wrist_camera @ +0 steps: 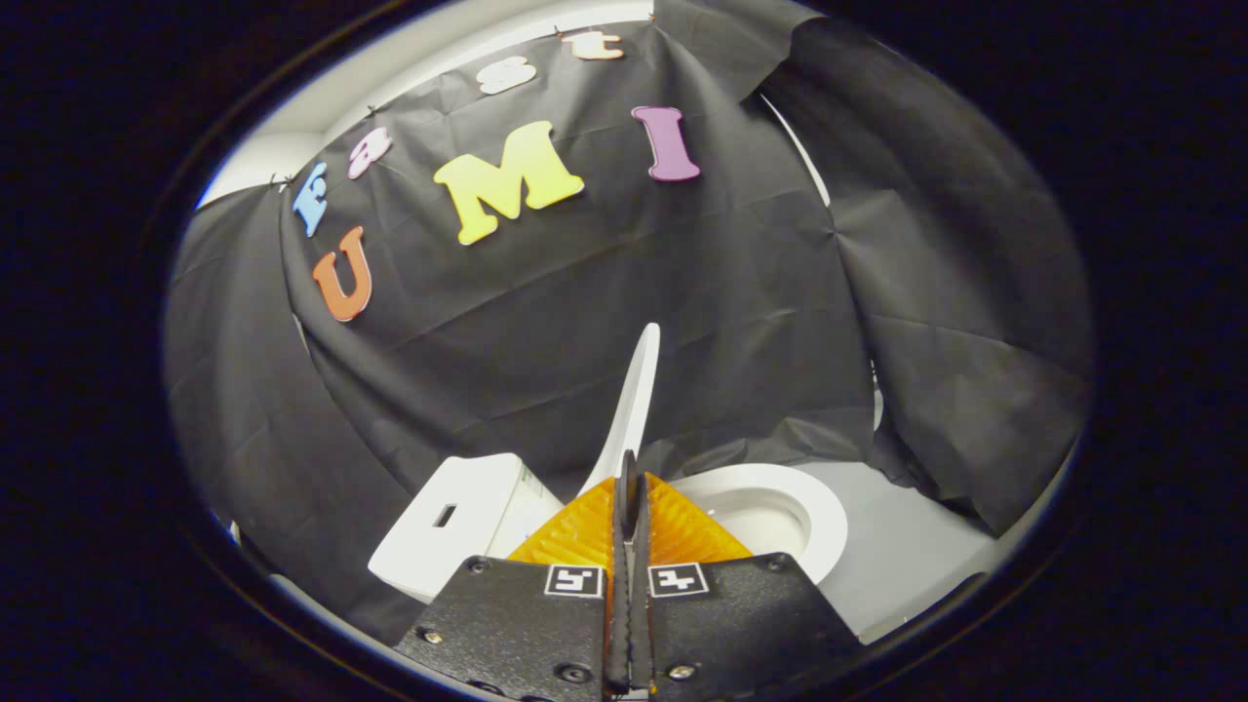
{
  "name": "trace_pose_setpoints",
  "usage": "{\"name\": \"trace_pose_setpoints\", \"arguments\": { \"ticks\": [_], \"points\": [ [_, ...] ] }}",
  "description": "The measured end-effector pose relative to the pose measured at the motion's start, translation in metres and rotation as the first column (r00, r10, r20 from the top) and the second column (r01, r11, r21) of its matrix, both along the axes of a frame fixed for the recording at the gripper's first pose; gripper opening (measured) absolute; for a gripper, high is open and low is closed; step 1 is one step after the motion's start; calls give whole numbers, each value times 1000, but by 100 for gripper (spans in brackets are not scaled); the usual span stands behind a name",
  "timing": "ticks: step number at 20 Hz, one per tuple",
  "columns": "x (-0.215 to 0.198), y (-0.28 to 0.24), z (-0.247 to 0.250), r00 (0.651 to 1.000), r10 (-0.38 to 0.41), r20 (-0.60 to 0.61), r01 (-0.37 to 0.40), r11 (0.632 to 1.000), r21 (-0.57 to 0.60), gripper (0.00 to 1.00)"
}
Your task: Open the toilet lid.
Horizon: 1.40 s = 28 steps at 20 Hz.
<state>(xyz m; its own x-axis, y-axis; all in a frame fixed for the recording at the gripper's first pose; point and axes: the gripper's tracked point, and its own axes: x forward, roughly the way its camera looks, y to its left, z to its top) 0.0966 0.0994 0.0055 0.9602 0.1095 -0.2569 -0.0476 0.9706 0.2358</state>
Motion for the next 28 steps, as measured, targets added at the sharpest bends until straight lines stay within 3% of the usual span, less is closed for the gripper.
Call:
{"name": "trace_pose_setpoints", "arguments": {
  "ticks": [14,28],
  "points": [
    [-10,101,27,995,63,72,-47,976,-210,4],
    [-7,194,32,986,150,76,-123,950,-288,4]
  ]
}}
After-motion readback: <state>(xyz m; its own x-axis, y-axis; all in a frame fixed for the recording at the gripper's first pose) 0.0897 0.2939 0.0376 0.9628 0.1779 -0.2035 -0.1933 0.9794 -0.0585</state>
